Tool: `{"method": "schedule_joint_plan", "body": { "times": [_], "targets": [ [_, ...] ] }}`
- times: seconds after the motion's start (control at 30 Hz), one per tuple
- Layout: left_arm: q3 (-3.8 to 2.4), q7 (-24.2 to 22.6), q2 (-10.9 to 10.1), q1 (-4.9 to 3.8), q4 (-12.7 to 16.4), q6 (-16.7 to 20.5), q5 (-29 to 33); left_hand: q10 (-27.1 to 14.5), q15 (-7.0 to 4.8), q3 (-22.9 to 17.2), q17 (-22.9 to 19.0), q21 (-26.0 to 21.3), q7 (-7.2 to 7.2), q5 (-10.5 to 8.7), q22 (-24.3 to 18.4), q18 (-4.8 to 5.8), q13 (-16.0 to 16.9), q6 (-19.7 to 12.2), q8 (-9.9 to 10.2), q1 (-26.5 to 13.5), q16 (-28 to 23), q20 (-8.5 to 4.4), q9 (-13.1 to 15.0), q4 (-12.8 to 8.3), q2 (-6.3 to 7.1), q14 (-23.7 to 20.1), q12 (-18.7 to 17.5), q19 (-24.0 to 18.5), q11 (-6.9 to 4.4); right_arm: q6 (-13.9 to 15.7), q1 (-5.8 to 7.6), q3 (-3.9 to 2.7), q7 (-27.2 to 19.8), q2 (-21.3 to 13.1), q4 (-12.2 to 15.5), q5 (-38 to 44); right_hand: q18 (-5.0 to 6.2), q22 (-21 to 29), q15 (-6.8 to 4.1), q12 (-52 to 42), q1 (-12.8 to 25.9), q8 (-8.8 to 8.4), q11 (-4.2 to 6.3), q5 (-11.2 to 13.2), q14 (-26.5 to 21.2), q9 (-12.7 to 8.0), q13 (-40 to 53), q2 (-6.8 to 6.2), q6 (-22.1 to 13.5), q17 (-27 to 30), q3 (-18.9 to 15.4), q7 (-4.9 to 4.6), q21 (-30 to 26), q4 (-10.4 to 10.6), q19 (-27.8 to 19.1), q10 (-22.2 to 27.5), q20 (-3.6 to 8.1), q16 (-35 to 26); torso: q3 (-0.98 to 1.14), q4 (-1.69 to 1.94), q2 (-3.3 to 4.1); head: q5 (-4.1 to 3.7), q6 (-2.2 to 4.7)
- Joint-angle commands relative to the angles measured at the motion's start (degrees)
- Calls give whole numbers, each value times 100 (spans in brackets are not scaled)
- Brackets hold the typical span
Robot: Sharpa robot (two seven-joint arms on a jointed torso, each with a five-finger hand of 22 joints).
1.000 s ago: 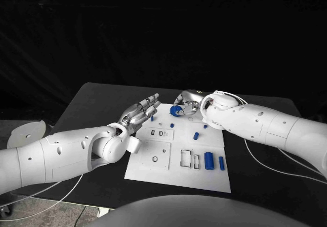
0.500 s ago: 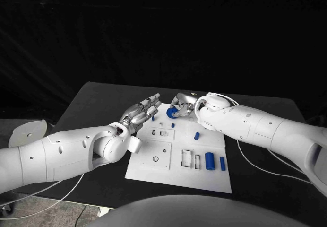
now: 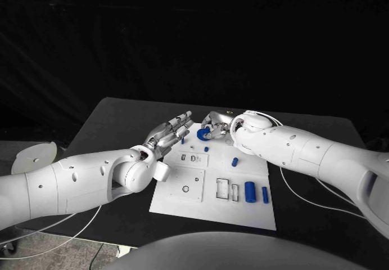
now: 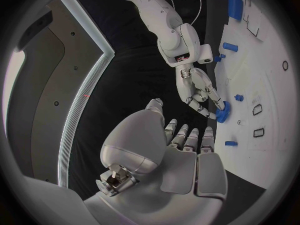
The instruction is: Assemble the parts on the task board
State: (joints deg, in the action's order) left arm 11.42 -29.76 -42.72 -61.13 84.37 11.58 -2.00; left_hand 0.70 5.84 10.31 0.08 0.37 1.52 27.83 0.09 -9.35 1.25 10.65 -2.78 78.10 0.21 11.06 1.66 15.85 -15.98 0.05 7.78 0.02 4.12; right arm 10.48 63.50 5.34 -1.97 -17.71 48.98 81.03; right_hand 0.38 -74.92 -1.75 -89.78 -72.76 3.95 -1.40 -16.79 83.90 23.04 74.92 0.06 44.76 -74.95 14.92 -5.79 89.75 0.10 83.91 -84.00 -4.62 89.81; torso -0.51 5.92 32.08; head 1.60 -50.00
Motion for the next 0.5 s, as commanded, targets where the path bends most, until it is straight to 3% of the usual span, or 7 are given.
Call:
{"method": "schedule_joint_plan", "body": {
  "times": [0.03,0.13,0.33,0.5],
  "targets": [
    [-4,-21,14,-3,0,-103,1,-2,56,-32,-6,-37,-5,30,-9,5,6,-1,-25,64,-16,55,6,-14,-2,-2,19,-2,39,-146,3,-5,11,1,29,15,-38,-1508,-58,-22,78,-48,87,86,610,-168,1508,-37,-264,-1505,-14,76,25,15,609,-600,23,19,-2,-10,-2,12,0],
    [-4,-15,22,-3,-9,-105,1,-2,56,-32,-6,-37,-5,30,-9,5,6,-1,-25,64,-16,55,6,-14,-2,-2,19,-2,39,-164,-1,-5,11,-1,48,5,-38,-1508,-108,-22,111,-45,142,243,610,-303,1508,-53,-451,-1505,-50,132,25,38,609,-600,77,19,-1,-4,-4,10,0],
    [-4,-6,34,-2,-21,-110,1,-2,58,-35,-6,-37,3,33,-9,6,6,0,-26,66,-16,57,6,-15,-4,-2,20,-2,41,-122,-5,-5,-7,-6,46,-18,-38,-1508,-124,-22,130,-33,152,382,610,-373,1508,-55,-470,-1505,-84,132,25,57,609,-600,101,19,0,-7,0,26,0],
    [-4,-4,24,-2,-24,-108,1,-2,58,-35,-6,-37,3,33,-9,6,6,0,-26,66,-16,57,6,-15,-4,-2,20,-2,41,137,-1,-5,-78,-56,52,-50,-38,-1508,-122,-22,112,7,141,376,610,-388,1508,-46,-368,-1505,-87,108,25,54,609,-600,106,19,-5,-20,-13,40,0]
  ]
}}
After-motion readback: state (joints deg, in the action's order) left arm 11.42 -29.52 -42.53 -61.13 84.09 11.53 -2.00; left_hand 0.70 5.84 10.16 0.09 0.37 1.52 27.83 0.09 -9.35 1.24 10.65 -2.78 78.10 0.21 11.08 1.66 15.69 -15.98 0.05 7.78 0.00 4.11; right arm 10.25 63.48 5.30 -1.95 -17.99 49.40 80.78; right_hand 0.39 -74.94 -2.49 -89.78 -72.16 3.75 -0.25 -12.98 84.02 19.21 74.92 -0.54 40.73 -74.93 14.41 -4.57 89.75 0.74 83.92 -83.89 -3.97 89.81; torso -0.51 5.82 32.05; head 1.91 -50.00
